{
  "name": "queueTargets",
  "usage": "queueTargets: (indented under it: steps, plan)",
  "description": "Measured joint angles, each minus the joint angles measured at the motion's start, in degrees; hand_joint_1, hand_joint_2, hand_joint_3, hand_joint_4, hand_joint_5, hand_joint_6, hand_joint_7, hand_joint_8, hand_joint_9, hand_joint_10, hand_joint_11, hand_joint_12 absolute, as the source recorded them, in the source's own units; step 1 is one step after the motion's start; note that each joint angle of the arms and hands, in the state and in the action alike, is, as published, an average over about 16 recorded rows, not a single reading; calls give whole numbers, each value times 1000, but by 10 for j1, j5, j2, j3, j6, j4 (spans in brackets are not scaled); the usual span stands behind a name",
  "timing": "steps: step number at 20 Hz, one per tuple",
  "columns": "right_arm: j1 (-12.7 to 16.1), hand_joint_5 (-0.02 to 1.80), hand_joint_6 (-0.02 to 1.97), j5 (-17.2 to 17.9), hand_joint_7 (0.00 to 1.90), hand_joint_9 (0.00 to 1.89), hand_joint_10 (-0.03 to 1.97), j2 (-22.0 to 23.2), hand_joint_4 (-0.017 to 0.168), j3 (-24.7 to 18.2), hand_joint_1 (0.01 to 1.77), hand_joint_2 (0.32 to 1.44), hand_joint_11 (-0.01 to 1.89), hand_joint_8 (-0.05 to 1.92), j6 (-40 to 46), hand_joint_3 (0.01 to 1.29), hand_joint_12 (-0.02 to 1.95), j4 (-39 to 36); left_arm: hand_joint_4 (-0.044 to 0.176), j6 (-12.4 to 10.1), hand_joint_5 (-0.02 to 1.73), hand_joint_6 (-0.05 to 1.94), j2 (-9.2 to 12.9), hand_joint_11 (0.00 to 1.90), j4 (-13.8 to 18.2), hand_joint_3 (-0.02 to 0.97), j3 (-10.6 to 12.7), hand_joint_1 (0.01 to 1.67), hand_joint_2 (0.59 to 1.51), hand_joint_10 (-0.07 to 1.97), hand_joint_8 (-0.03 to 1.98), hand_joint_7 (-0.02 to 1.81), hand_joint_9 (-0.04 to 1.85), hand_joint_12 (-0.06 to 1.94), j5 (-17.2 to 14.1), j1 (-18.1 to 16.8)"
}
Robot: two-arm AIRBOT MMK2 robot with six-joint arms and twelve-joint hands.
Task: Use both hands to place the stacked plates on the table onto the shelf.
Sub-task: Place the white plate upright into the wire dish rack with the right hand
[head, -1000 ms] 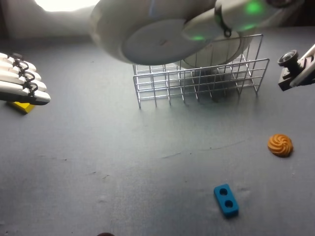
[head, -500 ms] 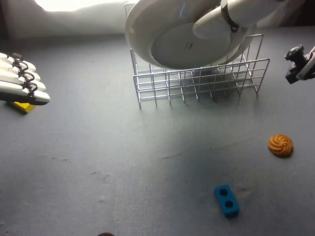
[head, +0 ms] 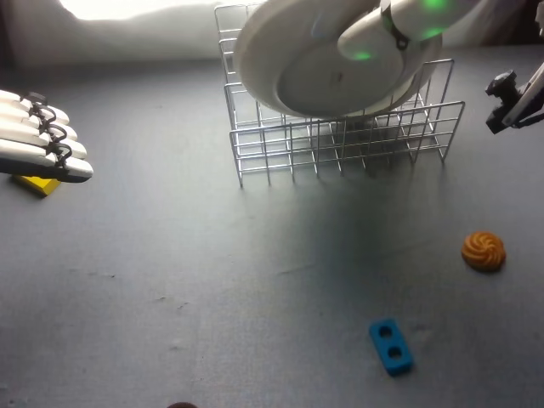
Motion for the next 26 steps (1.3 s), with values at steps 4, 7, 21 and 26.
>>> queueTargets:
  steps: [4,7,21,26]
  plan:
    - [-12,1064,559,8,1001,848,1273,-12,-8,17,1283,1017,626,1155,-1,14,1660,-4,3,0,54,6,-1,20,0,19,0,14,1119,10,14,54,32,0,0,0]
    - [-22,1066,560,15,1010,859,1278,-18,-8,27,1285,1021,632,1140,-4,14,1658,-7,3,0,55,6,-2,20,0,19,0,14,1119,9,14,56,32,0,-1,0]
    - [-58,1063,533,40,1006,851,1277,-52,-9,65,1279,1025,621,1155,-19,13,1664,-16,3,0,49,6,-3,18,0,19,0,14,1119,10,14,52,32,-1,-1,0]
    - [-71,1051,551,49,1011,853,1267,-67,-9,82,1274,1025,622,1135,-23,13,1656,-17,3,0,57,6,-4,21,0,19,0,15,1119,10,14,54,36,0,-1,0]
